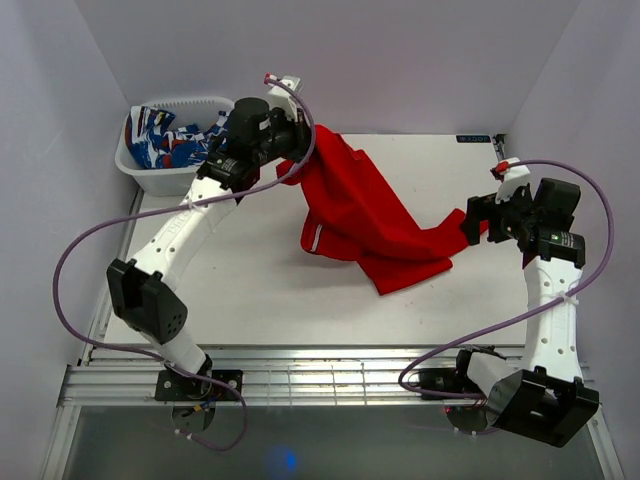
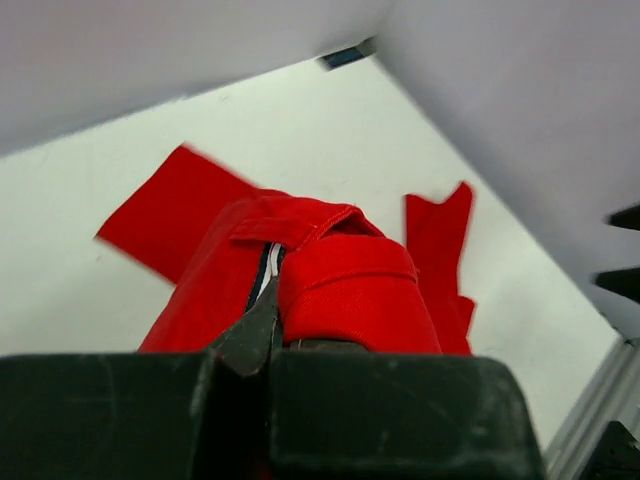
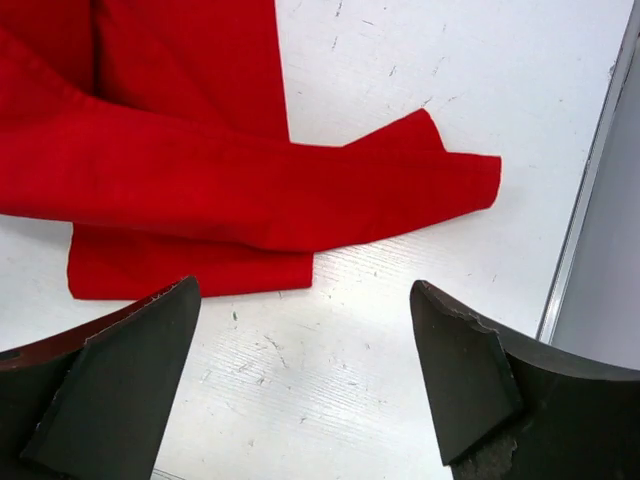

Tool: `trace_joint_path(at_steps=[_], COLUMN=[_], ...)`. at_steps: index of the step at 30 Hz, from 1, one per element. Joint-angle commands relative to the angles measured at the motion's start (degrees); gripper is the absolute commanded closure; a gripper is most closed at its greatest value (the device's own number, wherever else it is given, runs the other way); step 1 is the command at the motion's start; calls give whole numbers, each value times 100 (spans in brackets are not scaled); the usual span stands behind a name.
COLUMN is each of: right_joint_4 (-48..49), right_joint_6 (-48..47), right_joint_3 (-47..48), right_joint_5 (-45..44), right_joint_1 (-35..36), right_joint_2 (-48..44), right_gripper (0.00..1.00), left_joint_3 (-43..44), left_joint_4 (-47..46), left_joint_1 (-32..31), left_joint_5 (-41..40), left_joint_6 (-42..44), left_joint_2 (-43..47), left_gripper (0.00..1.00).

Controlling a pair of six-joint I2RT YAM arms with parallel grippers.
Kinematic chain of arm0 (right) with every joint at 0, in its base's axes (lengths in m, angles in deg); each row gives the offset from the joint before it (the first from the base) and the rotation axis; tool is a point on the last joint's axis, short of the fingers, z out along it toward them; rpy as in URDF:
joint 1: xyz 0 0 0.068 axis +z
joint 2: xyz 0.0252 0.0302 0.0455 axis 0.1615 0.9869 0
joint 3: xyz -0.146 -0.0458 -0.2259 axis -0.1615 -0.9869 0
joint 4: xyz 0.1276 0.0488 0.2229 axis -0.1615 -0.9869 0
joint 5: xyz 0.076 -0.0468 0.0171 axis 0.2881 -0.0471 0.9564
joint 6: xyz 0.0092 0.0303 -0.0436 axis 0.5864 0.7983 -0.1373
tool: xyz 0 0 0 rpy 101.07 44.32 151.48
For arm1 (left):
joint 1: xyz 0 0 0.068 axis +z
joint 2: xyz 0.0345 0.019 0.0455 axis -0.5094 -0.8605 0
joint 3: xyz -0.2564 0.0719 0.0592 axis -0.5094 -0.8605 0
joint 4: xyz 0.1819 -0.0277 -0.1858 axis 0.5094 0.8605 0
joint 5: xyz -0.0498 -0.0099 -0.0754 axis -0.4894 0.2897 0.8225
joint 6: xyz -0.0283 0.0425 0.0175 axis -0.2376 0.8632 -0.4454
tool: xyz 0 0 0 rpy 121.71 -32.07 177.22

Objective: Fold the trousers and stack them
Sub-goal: Move the trousers to the center of the board

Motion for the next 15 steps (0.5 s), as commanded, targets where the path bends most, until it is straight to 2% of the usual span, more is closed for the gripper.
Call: trace_joint_path(at_steps=[1, 2, 4, 6, 8, 11, 15], right_joint_4=[-80, -228, -466, -860, -915, -801, -301], right_joint_6=[-287, -409, -586, -937, -1017, -1254, -1693], right_joint_3=[-39, -56, -47, -74, -205, -433, -811], right_joint_5=[-12, 171, 478, 1006, 1252, 1367, 983], right_joint_1=[-20, -20, -29, -3, 85, 339, 945], right_joint_2=[98, 133, 326, 476, 652, 801, 758], right_gripper=[9, 9, 9, 9, 9, 9, 9], left_joint_3=[601, 708, 631, 445, 672, 657, -72], left_joint_4=[1835, 2137, 2368, 2465, 2877, 3098, 2949], left_joint_1=[473, 517, 667, 772, 781, 781, 781], left_joint_5=[-680, -828, -1040, -866, -584, -42, 225], left_joint_6=[-119, -83, 118, 346, 593, 856, 1086], left_joint_2=[-462, -820, -947, -973, -1087, -1070, -535], left_gripper=[100, 100, 100, 100, 100, 100, 100])
